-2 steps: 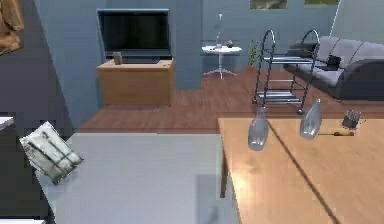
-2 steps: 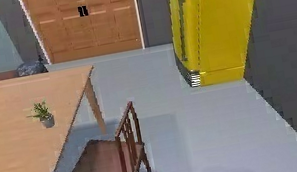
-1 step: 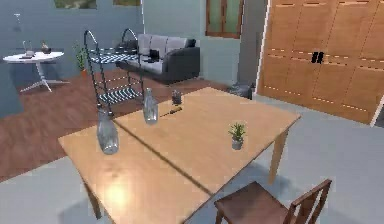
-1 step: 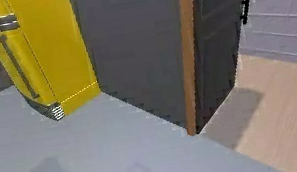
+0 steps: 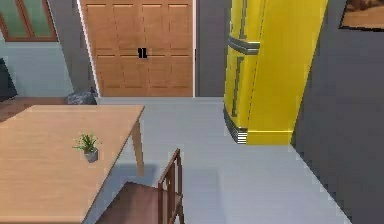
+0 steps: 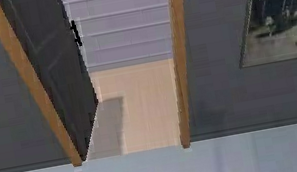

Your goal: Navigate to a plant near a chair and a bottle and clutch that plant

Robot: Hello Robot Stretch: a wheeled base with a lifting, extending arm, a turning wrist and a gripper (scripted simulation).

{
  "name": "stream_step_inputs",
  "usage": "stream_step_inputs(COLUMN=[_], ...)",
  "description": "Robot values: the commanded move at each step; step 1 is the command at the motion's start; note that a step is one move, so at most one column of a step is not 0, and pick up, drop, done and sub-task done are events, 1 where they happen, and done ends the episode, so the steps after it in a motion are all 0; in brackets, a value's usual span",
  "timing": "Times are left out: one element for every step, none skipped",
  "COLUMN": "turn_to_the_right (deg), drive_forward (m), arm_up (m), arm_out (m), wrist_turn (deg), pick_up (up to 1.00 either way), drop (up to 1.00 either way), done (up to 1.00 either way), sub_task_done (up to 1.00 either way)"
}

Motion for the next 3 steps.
stream_step_inputs(turn_to_the_right=[30.0,0.0,-45.0], drive_forward=[0.00,0.20,0.00], arm_up=[0.00,0.00,0.00], arm_out=[0.00,0.00,0.00], wrist_turn=[0.0,0.0,0.0], pick_up=[0.00,0.00,0.00], drop=[0.00,0.00,0.00], done=[0.00,0.00,0.00], sub_task_done=[0.00,0.00,0.00])
